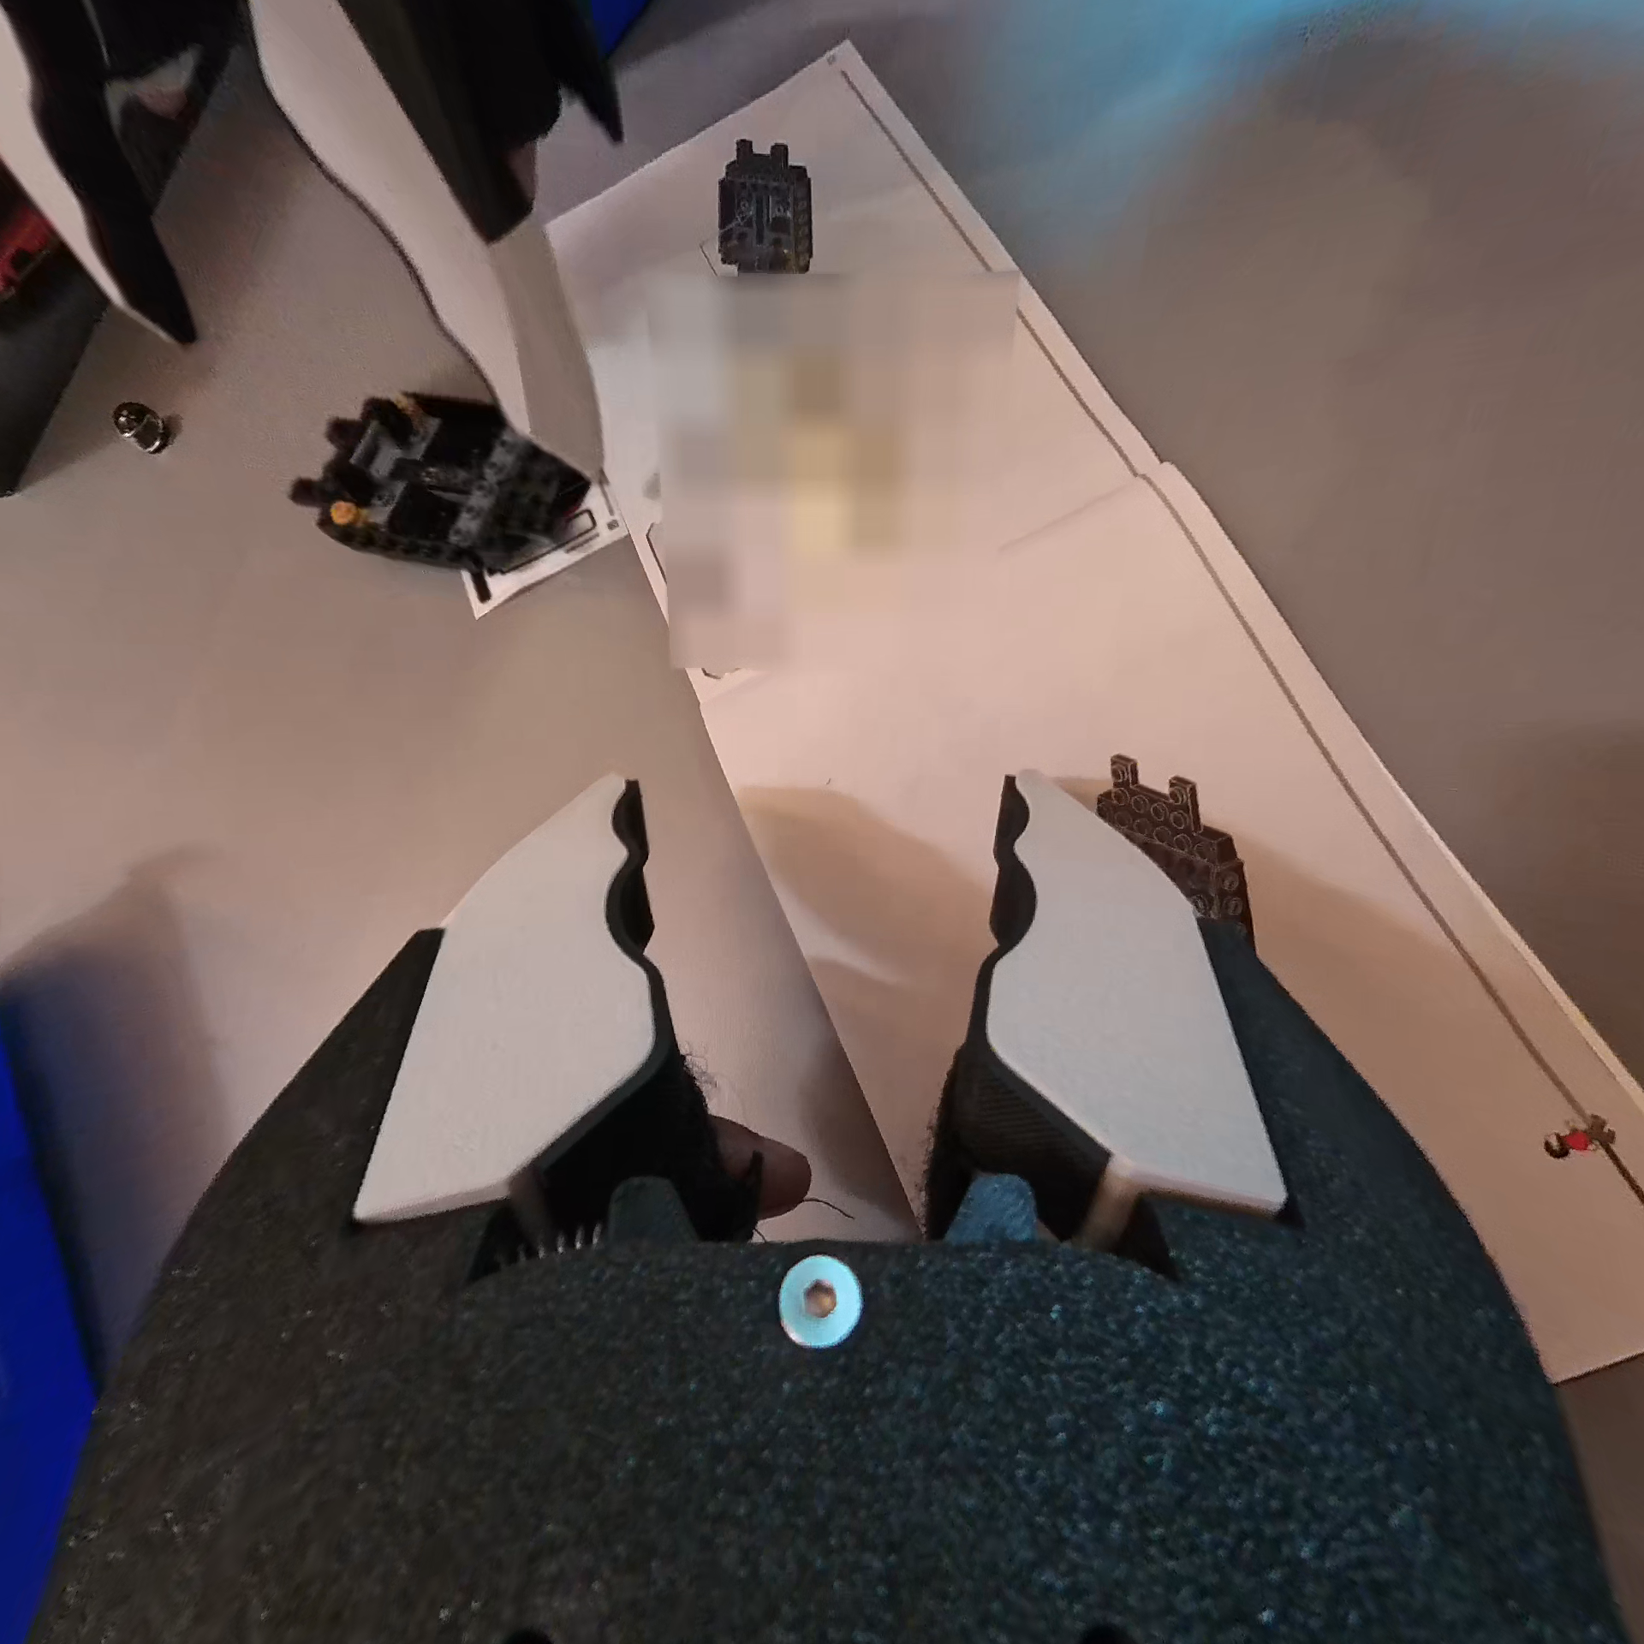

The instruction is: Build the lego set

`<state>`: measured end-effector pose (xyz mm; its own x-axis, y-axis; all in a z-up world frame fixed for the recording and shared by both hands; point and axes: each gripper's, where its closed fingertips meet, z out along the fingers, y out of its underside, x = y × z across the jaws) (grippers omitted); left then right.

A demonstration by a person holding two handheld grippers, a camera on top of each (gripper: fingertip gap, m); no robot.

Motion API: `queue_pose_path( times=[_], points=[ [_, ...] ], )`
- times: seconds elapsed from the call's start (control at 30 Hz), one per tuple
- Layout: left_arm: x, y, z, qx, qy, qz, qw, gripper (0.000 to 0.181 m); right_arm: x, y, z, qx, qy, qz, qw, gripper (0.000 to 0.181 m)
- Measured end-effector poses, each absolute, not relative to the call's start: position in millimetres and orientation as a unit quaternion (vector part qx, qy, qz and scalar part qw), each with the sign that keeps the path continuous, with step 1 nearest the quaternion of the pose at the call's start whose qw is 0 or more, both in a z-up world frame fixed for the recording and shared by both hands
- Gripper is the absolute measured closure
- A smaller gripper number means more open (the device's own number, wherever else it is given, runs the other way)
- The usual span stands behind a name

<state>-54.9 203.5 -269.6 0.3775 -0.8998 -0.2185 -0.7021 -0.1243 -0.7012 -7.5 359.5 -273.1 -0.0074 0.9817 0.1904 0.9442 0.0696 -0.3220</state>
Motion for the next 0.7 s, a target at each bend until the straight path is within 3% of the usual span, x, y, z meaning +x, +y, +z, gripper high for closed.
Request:
queue_pose_path(
  times=[0.07,0.2,0.33,0.7],
  points=[
    [-56,201,-271,-0.738,0.546,-0.129,0.375,0.106,4,347,-267,-0.684,-0.701,0.069,0.189,0.056],
    [-56,194,-273,-0.736,0.555,-0.134,0.364,0.106,46,291,-275,-0.665,-0.725,0.14,0.112,0.063],
    [-50,183,-276,-0.729,0.569,-0.148,0.35,0.109,81,285,-299,-0.661,-0.735,0.107,0.11,0.063],
    [-53,170,-284,-0.733,0.586,-0.128,0.321,0.11,116,218,-299,-0.822,-0.544,0.101,0.137,0.07]
  ],
)
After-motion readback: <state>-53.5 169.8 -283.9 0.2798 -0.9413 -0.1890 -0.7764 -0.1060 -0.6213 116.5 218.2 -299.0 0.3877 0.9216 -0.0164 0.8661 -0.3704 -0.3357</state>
